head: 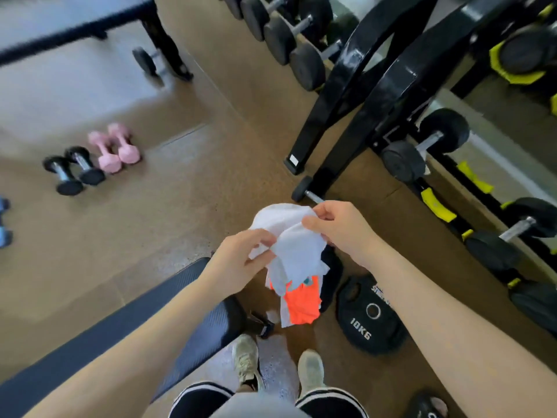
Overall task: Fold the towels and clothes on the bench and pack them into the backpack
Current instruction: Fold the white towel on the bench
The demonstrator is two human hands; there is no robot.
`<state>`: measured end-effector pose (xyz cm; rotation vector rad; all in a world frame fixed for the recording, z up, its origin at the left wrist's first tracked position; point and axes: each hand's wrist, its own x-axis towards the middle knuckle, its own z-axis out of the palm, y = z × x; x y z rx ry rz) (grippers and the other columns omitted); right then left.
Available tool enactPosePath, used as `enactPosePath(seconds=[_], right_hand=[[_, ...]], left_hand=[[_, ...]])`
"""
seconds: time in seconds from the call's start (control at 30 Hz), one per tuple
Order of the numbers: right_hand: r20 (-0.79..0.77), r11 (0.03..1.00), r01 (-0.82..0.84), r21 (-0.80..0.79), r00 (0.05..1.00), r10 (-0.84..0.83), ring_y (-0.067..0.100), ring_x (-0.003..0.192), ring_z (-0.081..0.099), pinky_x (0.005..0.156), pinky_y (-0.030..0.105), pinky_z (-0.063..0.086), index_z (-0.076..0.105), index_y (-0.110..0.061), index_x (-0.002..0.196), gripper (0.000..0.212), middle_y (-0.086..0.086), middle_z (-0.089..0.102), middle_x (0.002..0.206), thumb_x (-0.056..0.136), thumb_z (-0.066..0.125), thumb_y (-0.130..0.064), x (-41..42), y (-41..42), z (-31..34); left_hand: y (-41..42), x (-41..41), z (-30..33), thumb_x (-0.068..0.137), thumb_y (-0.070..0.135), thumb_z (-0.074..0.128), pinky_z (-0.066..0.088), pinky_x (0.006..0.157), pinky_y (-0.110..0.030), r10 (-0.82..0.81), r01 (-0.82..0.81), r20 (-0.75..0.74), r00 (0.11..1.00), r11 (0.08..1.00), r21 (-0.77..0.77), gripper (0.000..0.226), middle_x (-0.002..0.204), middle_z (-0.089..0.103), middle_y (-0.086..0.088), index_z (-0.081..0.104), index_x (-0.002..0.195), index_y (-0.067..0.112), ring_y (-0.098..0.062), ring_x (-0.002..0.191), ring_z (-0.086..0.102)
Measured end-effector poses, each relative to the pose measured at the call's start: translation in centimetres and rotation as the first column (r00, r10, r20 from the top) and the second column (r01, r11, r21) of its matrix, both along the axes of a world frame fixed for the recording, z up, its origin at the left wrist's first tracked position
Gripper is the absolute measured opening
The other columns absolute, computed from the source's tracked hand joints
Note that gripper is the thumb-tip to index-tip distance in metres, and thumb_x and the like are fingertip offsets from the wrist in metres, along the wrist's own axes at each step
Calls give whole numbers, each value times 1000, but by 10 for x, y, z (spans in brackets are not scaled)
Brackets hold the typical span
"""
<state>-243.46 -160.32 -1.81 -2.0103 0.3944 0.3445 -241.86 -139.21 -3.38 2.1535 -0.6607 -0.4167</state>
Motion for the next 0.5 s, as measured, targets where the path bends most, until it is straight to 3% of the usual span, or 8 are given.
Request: enactPosePath(seconds=[0.07, 0.13, 0.23, 0.33, 0.5], right_hand=[[-9, 999, -26, -34, 1000, 26, 9, 62, 50, 55, 20, 38, 63, -10, 84, 13, -2, 55, 66, 87, 63, -22, 9, 7, 12], [13, 994, -79, -77, 997, 80, 8, 60, 52, 54, 22, 40, 65, -7, 83, 15, -1, 56, 64, 86, 64, -22, 18, 19, 23], [96, 991, -130, -40, 986, 133, 9, 61, 57, 56, 20, 45, 65, -4, 93, 15, -1, 60, 69, 86, 63, -17, 22, 42, 37], [223, 991, -126, -43, 966, 132, 14, 79, 62, 74, 30, 50, 61, -14, 98, 12, -2, 64, 86, 90, 57, -22, 4, 58, 48], [322, 935, -355, 2, 885, 335, 17, 77, 61, 72, 30, 46, 62, -13, 85, 14, -2, 63, 76, 91, 57, -25, -47, 77, 55]], left_hand=[[7, 1, 32, 84, 15, 61, 40, 67, -8, -5, 5, -5, 1000, 999, -35, 13, 79, 60, 13, 64, 95, 8, 4, 71, 52], [12, -2, 61, 83, 24, 58, 42, 65, -15, 39, -40, -4, 999, 998, -41, 16, 75, 62, 7, 63, 91, 11, -2, 65, 53], [17, -9, 86, 87, 14, 59, 38, 63, -9, 220, -220, 35, 975, 975, -11, 5, 70, 58, 8, 64, 89, 12, -4, 63, 49], [21, -24, 96, 87, 14, 57, 34, 58, -9, 382, -385, 65, 922, 922, 37, 5, 67, 52, 10, 61, 83, 14, -5, 59, 44], [24, -71, 94, 88, 15, 57, 31, 50, -10, 483, -482, 20, 876, 872, 80, 9, 61, 49, 12, 62, 81, 13, -2, 53, 44]])
